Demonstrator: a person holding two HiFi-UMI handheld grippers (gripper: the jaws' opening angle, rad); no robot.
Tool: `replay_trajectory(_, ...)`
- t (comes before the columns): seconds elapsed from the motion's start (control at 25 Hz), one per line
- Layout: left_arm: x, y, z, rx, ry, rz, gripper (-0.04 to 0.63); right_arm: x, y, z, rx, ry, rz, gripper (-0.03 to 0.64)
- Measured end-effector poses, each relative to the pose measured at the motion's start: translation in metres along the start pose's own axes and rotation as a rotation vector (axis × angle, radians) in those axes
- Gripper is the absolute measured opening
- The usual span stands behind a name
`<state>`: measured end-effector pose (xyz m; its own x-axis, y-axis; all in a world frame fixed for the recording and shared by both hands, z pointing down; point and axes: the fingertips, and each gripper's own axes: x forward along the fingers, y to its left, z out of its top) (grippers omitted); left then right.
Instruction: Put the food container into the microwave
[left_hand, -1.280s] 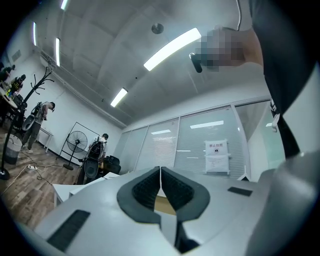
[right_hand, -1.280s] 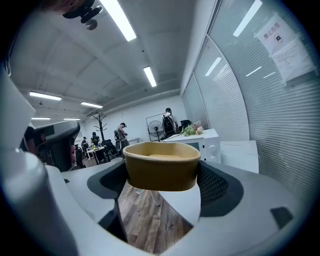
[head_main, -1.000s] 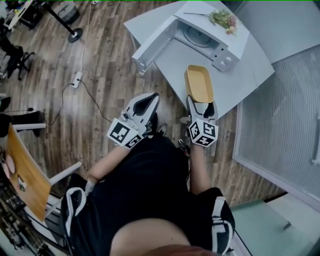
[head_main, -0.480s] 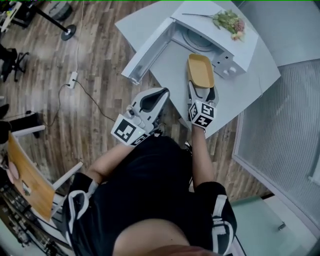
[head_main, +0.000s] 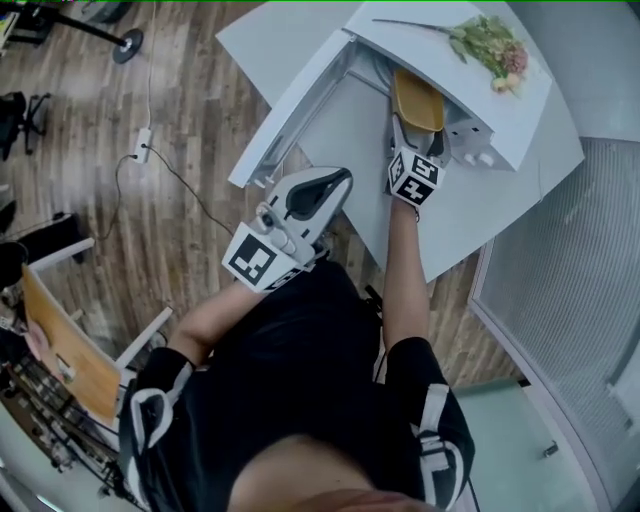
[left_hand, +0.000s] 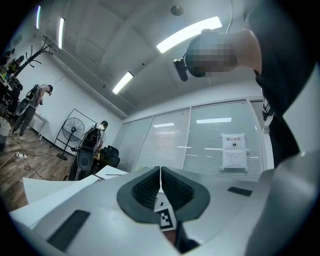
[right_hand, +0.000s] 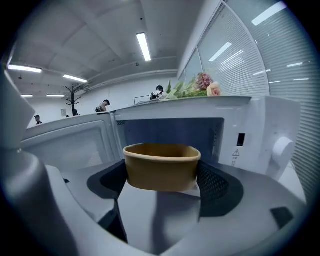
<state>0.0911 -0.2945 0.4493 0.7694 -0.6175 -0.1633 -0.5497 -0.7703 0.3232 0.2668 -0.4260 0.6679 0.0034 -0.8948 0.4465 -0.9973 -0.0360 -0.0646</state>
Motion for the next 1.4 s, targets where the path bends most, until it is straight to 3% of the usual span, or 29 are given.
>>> replay_trajectory(0.32, 0.025, 0.035, -0.009, -0.024, 0.016, 0.006, 0.028, 0.083, -0.016, -0.002, -0.018, 0.039, -0.047, 0.453)
replay_trajectory(0.8, 0.031, 0.053, -0.018, -0.028, 0.041, 0.038, 0.028, 0.140, -0.029, -0.020, -0.045, 0.125, -0.048, 0.453)
replay_trajectory(1.16, 0.024, 0.048, -0.013, -0.037, 0.038, 0.034, 0.028, 0.138, -0.028, -0.034, -0.013, 0.181, -0.039, 0.459)
replay_trajectory(1.4, 0.014, 0.018, 0.012, -0.003, 0.010, 0.016, 0.028, 0.082, -0.015, -0.036, 0.014, 0.181, -0.026, 0.463)
